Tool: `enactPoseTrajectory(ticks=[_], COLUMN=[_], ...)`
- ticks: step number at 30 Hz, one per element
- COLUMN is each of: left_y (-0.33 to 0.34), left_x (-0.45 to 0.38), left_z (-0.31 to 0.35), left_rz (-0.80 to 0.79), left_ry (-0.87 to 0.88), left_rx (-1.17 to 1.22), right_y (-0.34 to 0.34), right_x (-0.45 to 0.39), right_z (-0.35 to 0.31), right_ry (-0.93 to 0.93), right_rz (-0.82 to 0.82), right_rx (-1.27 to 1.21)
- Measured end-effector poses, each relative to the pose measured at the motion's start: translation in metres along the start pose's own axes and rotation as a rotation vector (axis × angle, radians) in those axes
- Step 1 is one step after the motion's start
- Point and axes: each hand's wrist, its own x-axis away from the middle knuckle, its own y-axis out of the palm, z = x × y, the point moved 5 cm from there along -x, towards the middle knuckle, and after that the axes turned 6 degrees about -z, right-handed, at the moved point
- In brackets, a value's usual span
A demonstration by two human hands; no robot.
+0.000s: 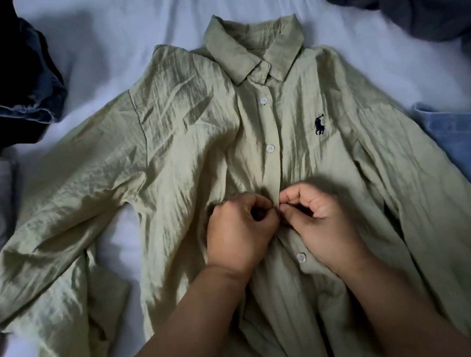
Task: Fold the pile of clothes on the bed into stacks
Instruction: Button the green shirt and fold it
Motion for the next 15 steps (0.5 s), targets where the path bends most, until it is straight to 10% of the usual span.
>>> enactPoseTrajectory(ticks=[15], left_y=[0.0046], left_x=[0.0032], left_z=[-0.0071], left_rz=[0.160], left_ry=[0.316], left_rx=[0.011], right_y=[0.0022], right_x=[-0.0044], right_z=[0.0034], right_ry=[-0.236], right_rz=[0.066], right_rx=[-0.013])
